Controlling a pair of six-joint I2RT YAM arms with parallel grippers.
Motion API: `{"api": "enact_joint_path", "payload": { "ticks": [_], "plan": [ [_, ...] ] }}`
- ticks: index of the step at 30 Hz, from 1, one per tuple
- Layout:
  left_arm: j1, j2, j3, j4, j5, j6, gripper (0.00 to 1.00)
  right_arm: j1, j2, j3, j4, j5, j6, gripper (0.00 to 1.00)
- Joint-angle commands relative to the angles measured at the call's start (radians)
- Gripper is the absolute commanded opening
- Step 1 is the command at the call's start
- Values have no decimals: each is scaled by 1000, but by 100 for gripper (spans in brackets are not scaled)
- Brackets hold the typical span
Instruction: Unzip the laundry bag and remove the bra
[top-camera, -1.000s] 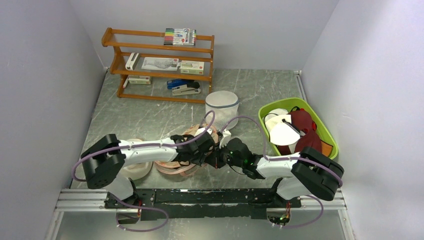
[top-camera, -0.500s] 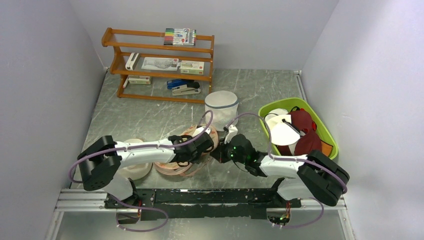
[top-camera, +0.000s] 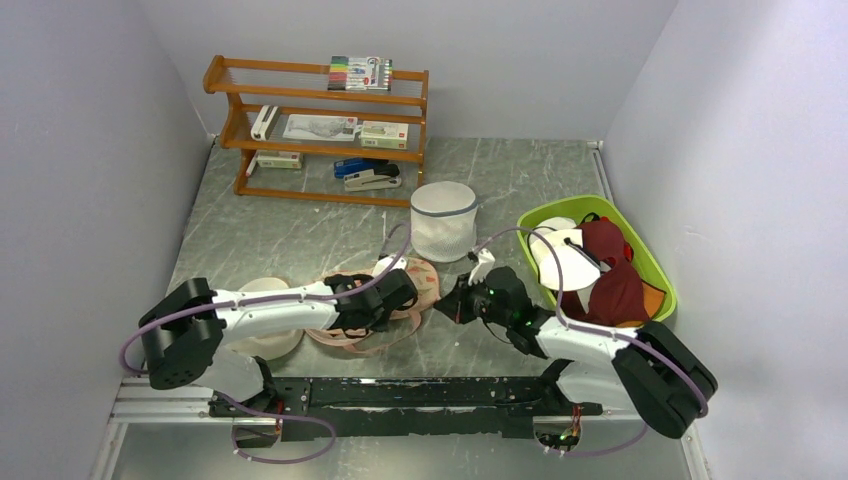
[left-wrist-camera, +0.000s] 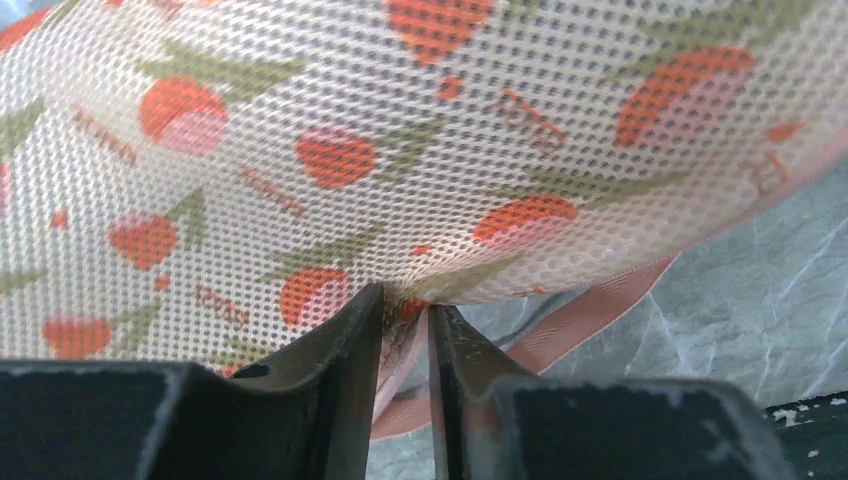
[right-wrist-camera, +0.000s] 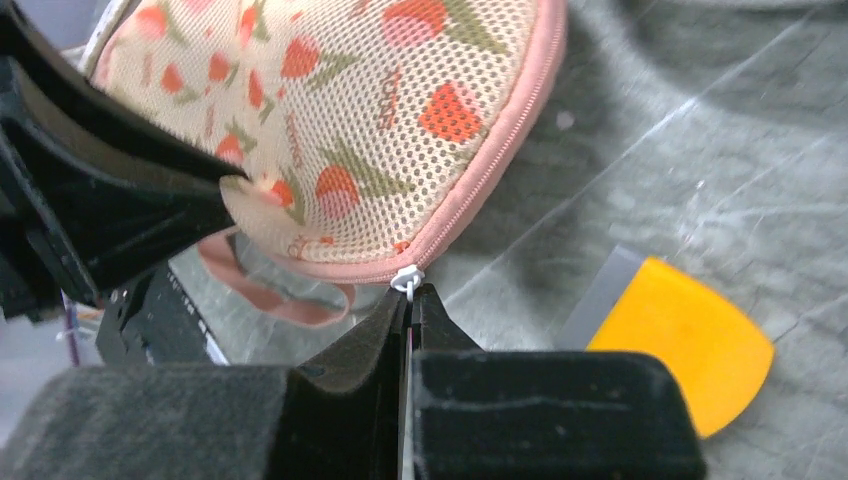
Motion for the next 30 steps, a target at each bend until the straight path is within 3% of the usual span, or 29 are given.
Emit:
{"api": "enact_joint_path", "payload": {
  "ticks": [1,7,11,19,30],
  "plan": [
    [2,-55,54,-120,-33,-20,42,9,-67,-89,109,-64,64,0],
    [-6,-245,33,58,151,77,78,50,-89,-116,162,-92,104,0],
    [-9,-252,66,74,171,81,78,57,-96,-121,177,-112,116,0],
    [-60,-112,148,103,173,121,71,79,-112,-120,171,-113,125,0],
    [-145,85,236,23,18,170,67,84,-150,-120,134,-94,118,0]
  ]
}}
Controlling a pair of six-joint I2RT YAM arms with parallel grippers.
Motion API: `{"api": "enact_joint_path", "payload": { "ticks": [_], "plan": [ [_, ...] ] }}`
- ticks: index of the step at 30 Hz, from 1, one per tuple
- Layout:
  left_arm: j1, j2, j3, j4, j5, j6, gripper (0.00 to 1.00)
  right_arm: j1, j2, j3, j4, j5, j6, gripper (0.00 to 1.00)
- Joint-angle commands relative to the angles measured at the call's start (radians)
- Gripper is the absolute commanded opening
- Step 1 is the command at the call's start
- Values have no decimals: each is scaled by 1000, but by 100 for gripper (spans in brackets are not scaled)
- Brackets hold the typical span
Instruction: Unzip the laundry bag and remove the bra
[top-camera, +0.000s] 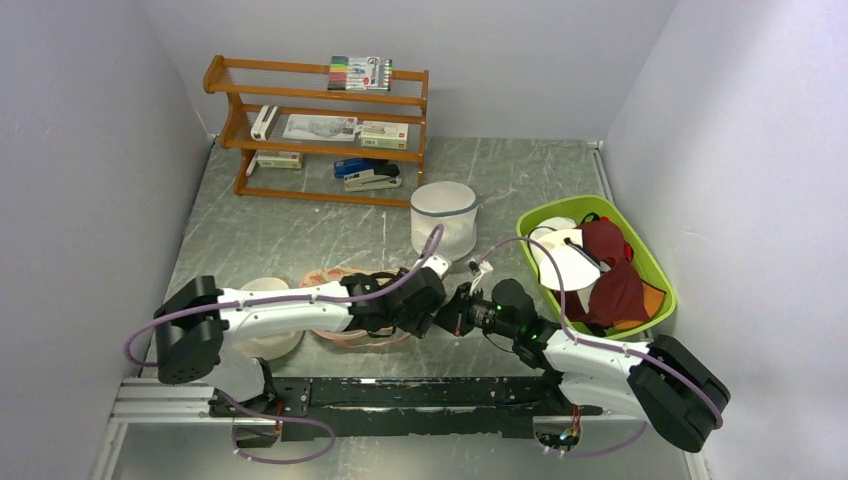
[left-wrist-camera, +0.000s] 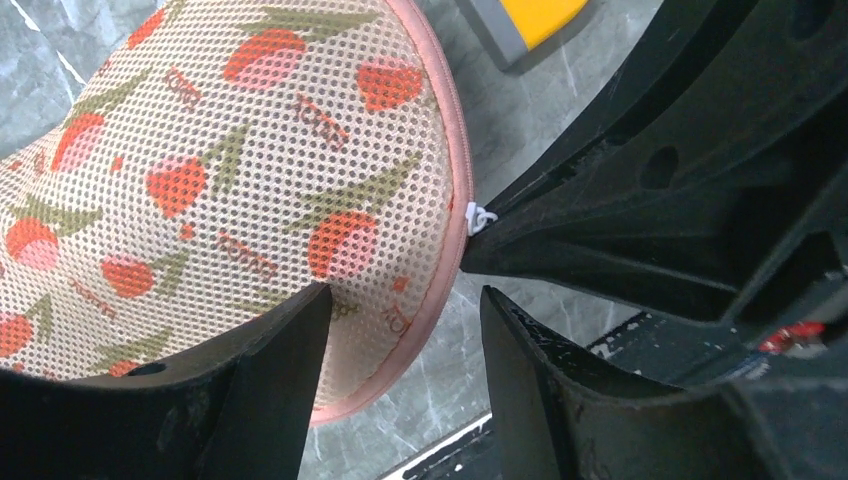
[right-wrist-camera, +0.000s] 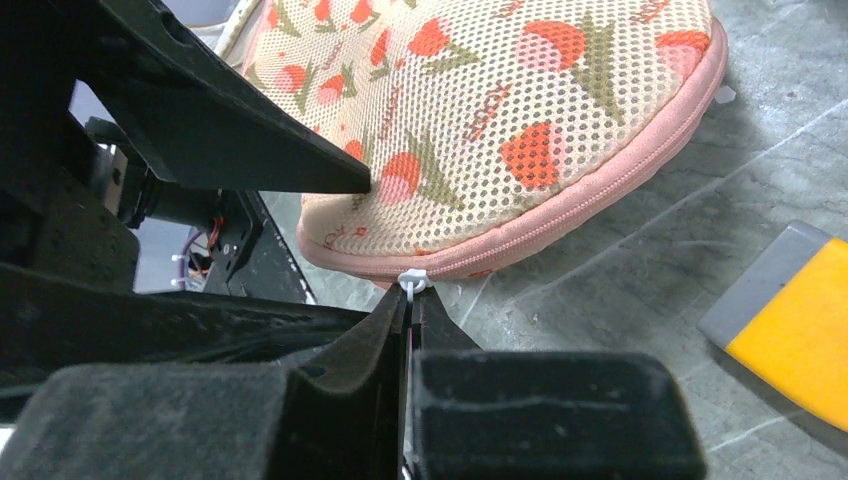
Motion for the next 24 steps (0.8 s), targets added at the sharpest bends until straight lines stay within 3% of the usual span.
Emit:
{"api": "enact_joint_path", "payload": {
  "ticks": [1,8,16,24],
  "plan": [
    [-42,73,67,-44,-104,21,66,7,-14,-5,3,10,-3,0],
    [-54,127,102,-134,-230,-22,37,8,-13,8,-38,25,-17,0],
    [-58,72,48,-156,-243,-41,9,2,-42,46,-187,138,-81,0],
    [-59,-27,-41,-158,-235,-88,7,-66,-3,102,-268,251,-163,0]
  ]
}}
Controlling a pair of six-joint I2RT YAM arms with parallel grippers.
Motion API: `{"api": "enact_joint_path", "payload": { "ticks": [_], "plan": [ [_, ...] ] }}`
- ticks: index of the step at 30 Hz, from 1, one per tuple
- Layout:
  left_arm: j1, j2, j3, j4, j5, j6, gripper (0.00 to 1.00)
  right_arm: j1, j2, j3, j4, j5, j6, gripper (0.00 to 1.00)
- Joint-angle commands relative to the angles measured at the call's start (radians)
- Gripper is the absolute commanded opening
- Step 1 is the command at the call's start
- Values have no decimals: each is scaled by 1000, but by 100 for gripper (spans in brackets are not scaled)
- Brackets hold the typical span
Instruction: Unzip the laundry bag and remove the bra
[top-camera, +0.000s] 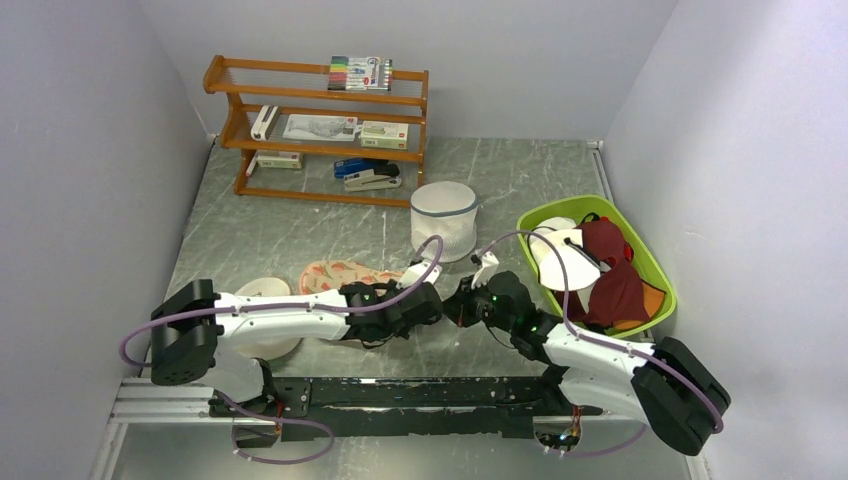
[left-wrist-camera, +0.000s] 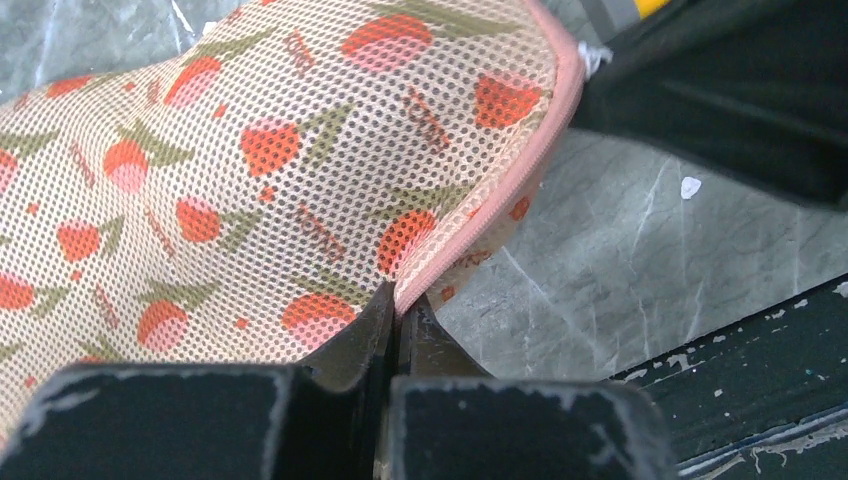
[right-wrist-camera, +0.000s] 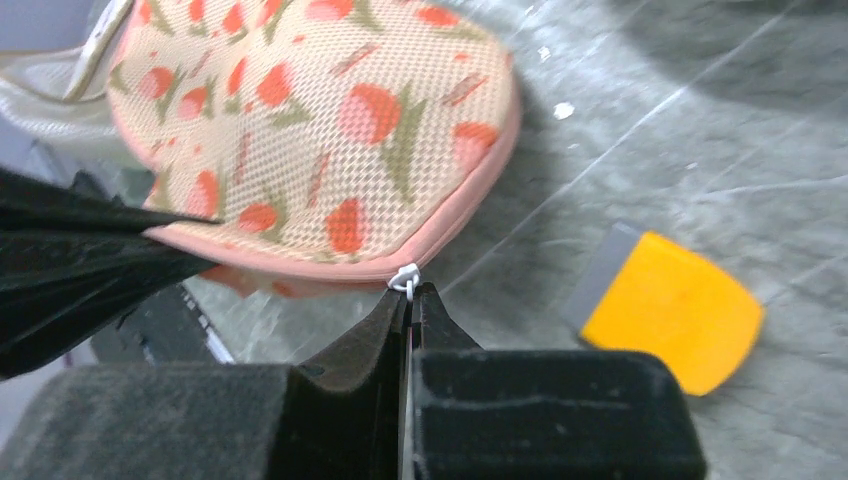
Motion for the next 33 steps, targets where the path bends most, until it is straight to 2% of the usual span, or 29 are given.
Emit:
{"api": "enact_joint_path", "payload": {
  "ticks": [1,4,5,10,14,15,19,26,33],
  "plan": [
    [-1,-47,-43,-56,-44,-44,7,-58,17,54,-89,116,-71,0],
    [-1,-37,-55,-67,-45,-72,8,-88,21,74,-98,78,-102,0],
    [-2,-30,-53,-75,-44,-77,12,-88,23,74,-89,42,-123,0],
    [-2,-30,3,-118,7,-82,45,-86,20,64,-70,-111,-161,0],
    [-4,-120,5,-17,132,-9,68,-78,-9,36,-36,-171,-139,0],
    [-4,-138,2,15,159,7,71,-76,-12,32,-28,-178,-133,0],
    [-4,-135,32,54,169,33,73,-68,-6,28,-5,-197,-114,0],
    [-5,21,153,-10,84,72,71,-54,2,28,26,-212,-89,0],
    [-5,122,162,-15,25,79,55,-49,-14,26,29,-211,-80,0]
  ]
}}
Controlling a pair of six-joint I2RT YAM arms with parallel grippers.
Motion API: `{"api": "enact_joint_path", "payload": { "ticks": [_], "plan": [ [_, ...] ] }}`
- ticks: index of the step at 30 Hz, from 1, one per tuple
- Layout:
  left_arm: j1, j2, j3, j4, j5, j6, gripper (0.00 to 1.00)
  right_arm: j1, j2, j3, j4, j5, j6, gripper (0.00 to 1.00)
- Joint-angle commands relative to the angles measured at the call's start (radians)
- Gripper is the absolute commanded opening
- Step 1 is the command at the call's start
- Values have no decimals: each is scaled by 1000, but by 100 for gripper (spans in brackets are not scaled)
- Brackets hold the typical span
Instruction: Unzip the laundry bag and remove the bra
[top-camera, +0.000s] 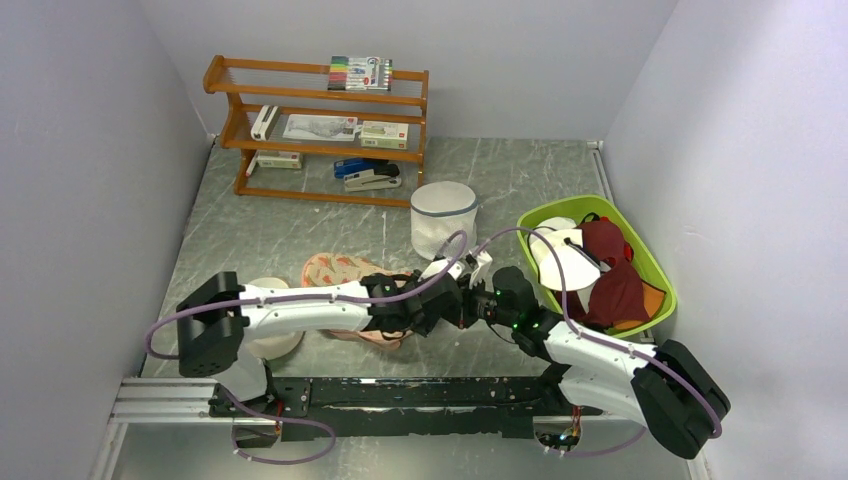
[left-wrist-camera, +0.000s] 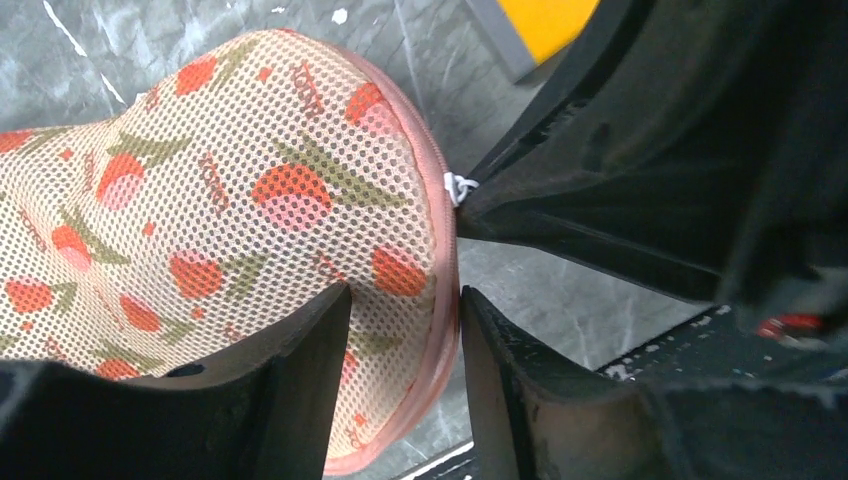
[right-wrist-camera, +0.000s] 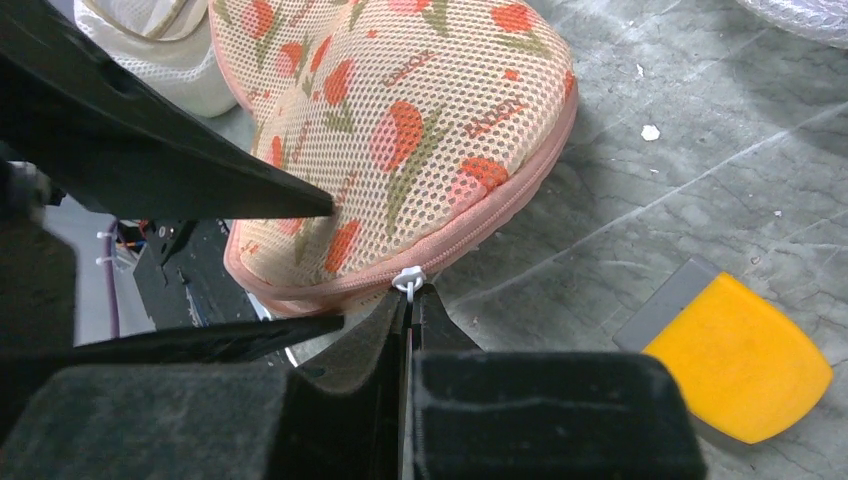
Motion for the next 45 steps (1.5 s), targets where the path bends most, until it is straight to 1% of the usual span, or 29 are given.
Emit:
{"api": "enact_joint_path", "payload": {
  "ticks": [1,4,6,10,11,18,21,27,32,34,37,39,41,42,43,44,45],
  "plan": [
    [-5,48,28,-21,-65,14,50,6,-19,-8,29,-11,10,0],
    [-5,70,31,-51,-83,-2,36,6,-20,-3,15,-6,6,0],
    [-5,61,17,-62,-96,-16,24,7,-23,-11,16,9,5,0],
    [-5,11,-16,-100,-112,-41,8,7,-17,-21,12,53,-2,0],
    [-5,-8,-24,-113,-116,-47,7,6,-13,-18,10,66,-5,0],
    [-5,-155,-110,-118,-93,-68,7,-1,63,31,12,141,-78,0],
    [-6,-218,-135,-97,-74,-48,7,-12,109,42,64,151,-87,0],
    [-6,-306,-153,-27,-18,10,7,-12,260,92,207,118,-112,0],
    [-6,-349,-156,0,30,43,7,-12,361,138,251,161,-108,0],
    [-7,-350,-159,12,67,61,7,-12,392,155,264,166,-103,0],
    [-8,-336,-167,20,94,46,7,-12,443,189,266,145,-103,0],
    [-8,-327,-190,66,100,34,7,-12,452,196,265,137,-96,0],
    [-6,-293,-181,84,89,10,7,-12,438,199,233,154,-81,0],
    [-6,-256,-165,81,81,-1,7,-12,427,200,191,173,-77,1],
    [-6,-237,-149,81,78,-3,7,-12,412,203,164,194,-76,4],
    [-6,-206,-130,83,69,-4,7,-13,394,205,102,217,-78,8],
    [-4,-168,-112,74,50,-15,12,-13,373,211,50,246,-78,12]
  ]
}}
